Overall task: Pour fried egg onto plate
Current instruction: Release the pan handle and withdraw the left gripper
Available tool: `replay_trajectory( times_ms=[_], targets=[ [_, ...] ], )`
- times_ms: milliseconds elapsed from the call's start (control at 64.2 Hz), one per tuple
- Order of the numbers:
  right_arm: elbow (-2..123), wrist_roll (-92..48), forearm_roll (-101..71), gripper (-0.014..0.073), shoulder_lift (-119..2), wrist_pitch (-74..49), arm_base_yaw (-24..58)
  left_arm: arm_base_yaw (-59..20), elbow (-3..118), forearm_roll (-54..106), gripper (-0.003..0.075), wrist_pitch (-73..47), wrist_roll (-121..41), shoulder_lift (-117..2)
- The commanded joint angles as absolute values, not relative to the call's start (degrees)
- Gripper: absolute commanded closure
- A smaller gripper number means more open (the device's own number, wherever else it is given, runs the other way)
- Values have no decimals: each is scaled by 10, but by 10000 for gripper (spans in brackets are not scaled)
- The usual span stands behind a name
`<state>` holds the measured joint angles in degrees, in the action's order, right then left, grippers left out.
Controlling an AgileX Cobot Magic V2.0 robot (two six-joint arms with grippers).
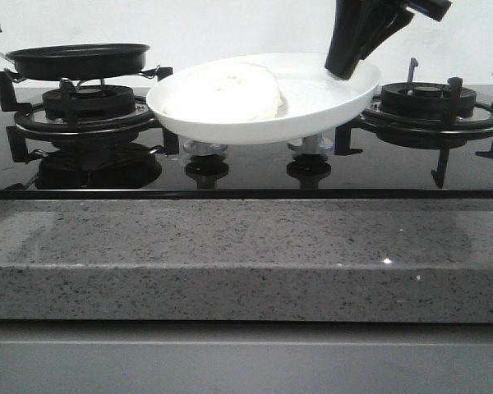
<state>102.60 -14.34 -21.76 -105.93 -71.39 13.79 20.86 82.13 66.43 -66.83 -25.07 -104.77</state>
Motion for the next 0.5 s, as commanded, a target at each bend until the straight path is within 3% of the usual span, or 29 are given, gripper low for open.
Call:
replay_trajectory(
  times_ms=[0,265,483],
  targets=[
    [1043,-146,-242,661,-1027,-701,137,207,837,688,320,-688,-243,-1005],
    [1043,-146,-242,661,-1027,-701,137,207,837,688,628,-706,-242,-976],
    [1043,-146,-242,661,-1027,-701,137,206,837,686,735,-708,-242,-951]
  ],
)
